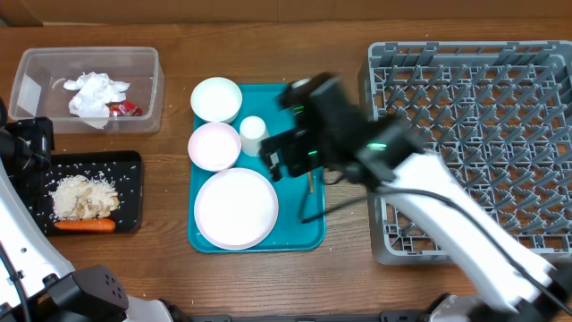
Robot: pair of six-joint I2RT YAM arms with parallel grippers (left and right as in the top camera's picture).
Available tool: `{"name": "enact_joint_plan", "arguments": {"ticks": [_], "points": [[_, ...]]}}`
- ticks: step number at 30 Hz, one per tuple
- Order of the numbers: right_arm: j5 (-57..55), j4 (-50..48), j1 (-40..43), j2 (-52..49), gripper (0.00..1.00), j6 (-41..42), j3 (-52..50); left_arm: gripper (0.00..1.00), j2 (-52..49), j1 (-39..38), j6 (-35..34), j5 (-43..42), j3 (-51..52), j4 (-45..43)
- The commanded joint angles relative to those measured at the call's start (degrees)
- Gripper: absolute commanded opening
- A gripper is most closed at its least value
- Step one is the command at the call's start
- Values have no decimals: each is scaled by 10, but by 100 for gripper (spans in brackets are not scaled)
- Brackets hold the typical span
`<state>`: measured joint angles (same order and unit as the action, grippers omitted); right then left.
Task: Sort waste into correct bins and load items into the dishwasher rack
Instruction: 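Reach the right gripper from the rack to the white plate, then grasp the white plate rim with the right gripper and lift it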
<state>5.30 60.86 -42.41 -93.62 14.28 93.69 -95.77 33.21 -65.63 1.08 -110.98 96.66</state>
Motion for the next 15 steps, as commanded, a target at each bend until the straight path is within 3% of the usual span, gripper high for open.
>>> {"name": "enact_joint_plan", "arguments": {"ticks": [1, 5, 11, 15], "points": [[1, -12, -20, -60, 100, -6, 16, 100, 0, 0, 7, 4, -1, 1], [122, -49, -27, -137, 100, -5, 15, 100, 0, 0, 7, 4, -1, 1], [49, -28, -28, -253, 100, 85, 15, 100, 0, 0, 7, 4, -1, 1], [48, -23, -28, -283, 96, 97, 7, 100, 0, 0, 7, 4, -1, 1]]}}
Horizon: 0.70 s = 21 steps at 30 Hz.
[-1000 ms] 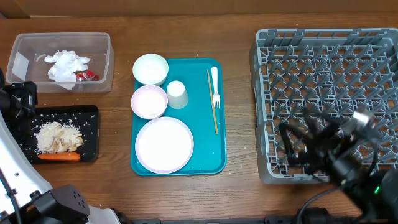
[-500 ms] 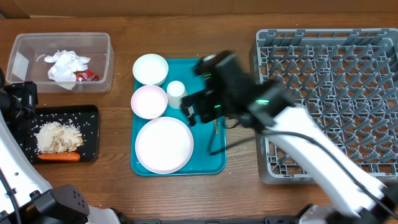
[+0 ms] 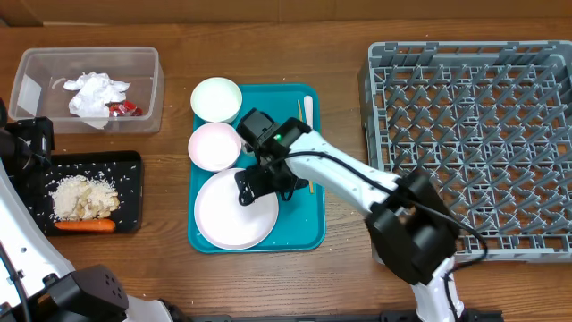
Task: Sort waste into correct bins and load items into the dishwasher rack
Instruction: 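Grasp the white plate rim with the right gripper and lift it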
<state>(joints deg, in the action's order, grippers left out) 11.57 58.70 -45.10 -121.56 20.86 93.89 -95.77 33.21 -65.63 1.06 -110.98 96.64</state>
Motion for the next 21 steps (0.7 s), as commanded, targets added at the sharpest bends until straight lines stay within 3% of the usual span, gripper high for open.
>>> {"name": "enact_joint_plan", "arguments": {"ticks": [1, 4, 6, 8, 15, 21], "points": [[-15, -2, -2, -10, 83, 35, 2, 100, 0, 0, 7, 4, -1, 2], [-15, 2, -2, -25, 72, 42, 2, 100, 0, 0, 7, 4, -1, 2], [-15, 4, -2, -27, 49, 47, 2, 100, 0, 0, 7, 4, -1, 2], [-15, 4, -2, -27, 40, 49, 2, 100, 0, 0, 7, 4, -1, 2], [-64, 24, -3, -27, 38, 79, -6, 100, 0, 0, 7, 4, -1, 2], [-57, 24, -5, -27, 17, 80, -9, 100, 0, 0, 7, 4, -1, 2]]}}
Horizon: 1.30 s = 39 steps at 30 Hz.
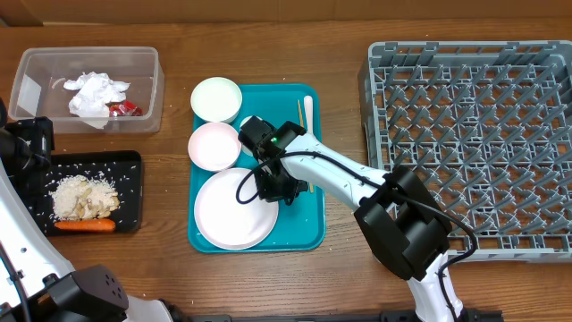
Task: Sort waste into correct bins and load items into the dishwasher rack
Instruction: 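Grasp the white plate rim with the right gripper and lift it, then carry the plate right and stand it upright in the dish rack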
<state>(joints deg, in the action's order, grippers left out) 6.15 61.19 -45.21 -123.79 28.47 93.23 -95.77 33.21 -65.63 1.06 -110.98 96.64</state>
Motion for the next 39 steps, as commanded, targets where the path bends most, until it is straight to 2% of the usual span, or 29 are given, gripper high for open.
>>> {"name": "enact_joint_plan", "arguments": {"ticks": [1, 3, 8, 11, 13, 17, 22, 26, 29, 36, 39], "points": [[2, 0, -4, -5, 13, 3, -3, 100, 0, 0, 7, 4, -1, 2], [23, 0, -4, -5, 4, 3, -3, 100, 0, 0, 7, 4, -1, 2], [28, 41, 0, 3, 4, -4, 9, 100, 0, 0, 7, 4, -1, 2], [0, 106, 11, 23, 4, -10, 31, 100, 0, 0, 7, 4, -1, 2], [-28, 150, 20, 47, 4, -16, 44, 100, 0, 0, 7, 4, -1, 2], [-37, 203, 41, 104, 4, -77, 53, 100, 0, 0, 7, 4, -1, 2], [-115, 249, 92, 190, 4, -85, 55, 100, 0, 0, 7, 4, -1, 2], [-180, 242, 186, 264, 4, -85, 56, 100, 0, 0, 7, 4, -1, 2], [-307, 200, 277, 317, 4, -85, 56, 100, 0, 0, 7, 4, -1, 2], [-527, 33, 392, 322, 4, -97, 54, 100, 0, 0, 7, 4, -1, 2], [-570, -16, 435, 301, 4, -152, 54, 100, 0, 0, 7, 4, -1, 2]]}}
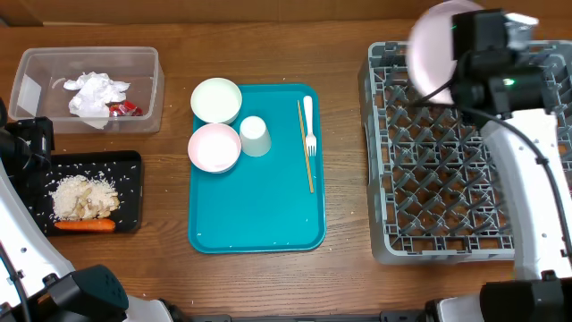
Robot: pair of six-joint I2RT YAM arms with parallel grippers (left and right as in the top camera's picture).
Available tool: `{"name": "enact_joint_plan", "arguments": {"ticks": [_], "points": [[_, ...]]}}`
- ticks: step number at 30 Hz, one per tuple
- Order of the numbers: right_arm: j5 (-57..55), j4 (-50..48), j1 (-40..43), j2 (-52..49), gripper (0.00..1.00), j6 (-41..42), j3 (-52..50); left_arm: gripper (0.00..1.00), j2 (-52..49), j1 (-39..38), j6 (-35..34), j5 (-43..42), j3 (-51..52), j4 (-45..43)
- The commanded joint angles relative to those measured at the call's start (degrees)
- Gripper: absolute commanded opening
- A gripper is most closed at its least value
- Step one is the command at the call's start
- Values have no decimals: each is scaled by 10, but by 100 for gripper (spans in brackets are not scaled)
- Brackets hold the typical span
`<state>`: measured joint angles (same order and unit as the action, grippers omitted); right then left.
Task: Sort waste into correct bins and load items into the dishwasher rack
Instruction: 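Carry the plate right and stand it upright in the dish rack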
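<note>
My right gripper (pixel 458 55) is raised over the far left part of the grey dishwasher rack (pixel 447 188), shut on the large white plate (pixel 433 49), which it holds tilted on edge. The teal tray (pixel 255 224) carries a white bowl (pixel 216 98), a pink bowl (pixel 214 147), an upturned cup (pixel 255 136), a white fork (pixel 309 121) and a thin wooden stick (pixel 306 152). My left gripper (pixel 29 141) sits at the table's left edge; its jaws are not discernible.
A clear bin (pixel 143 89) at the far left holds crumpled tissue and a red wrapper. In front of it lies a black tray (pixel 130 192) with rice, food scraps and a carrot. Bare wooden table lies between the teal tray and the rack.
The right gripper was down at the large plate on the teal tray. Now it holds that plate high over the rack's far left corner, and the tray's front half is bare.
The right arm first hovered over the tray's right side. It was then low at the upper edge of the large plate and stayed there at the following moment. Now the plate is off the tray and held over the rack. The left arm has stayed put.
</note>
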<state>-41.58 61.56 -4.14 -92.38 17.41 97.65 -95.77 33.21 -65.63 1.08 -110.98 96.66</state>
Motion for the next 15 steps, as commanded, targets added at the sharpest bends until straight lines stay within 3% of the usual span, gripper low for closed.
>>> {"name": "enact_joint_plan", "arguments": {"ticks": [1, 6, 15], "points": [[-102, -39, 50, -27, 4, -67, 10, 100, 0, 0, 7, 4, -1, 1], [-103, -80, 103, -64, 4, -140, 10, 100, 0, 0, 7, 4, -1, 1], [-81, -105, 119, -130, 4, -164, 10, 100, 0, 0, 7, 4, -1, 1]]}}
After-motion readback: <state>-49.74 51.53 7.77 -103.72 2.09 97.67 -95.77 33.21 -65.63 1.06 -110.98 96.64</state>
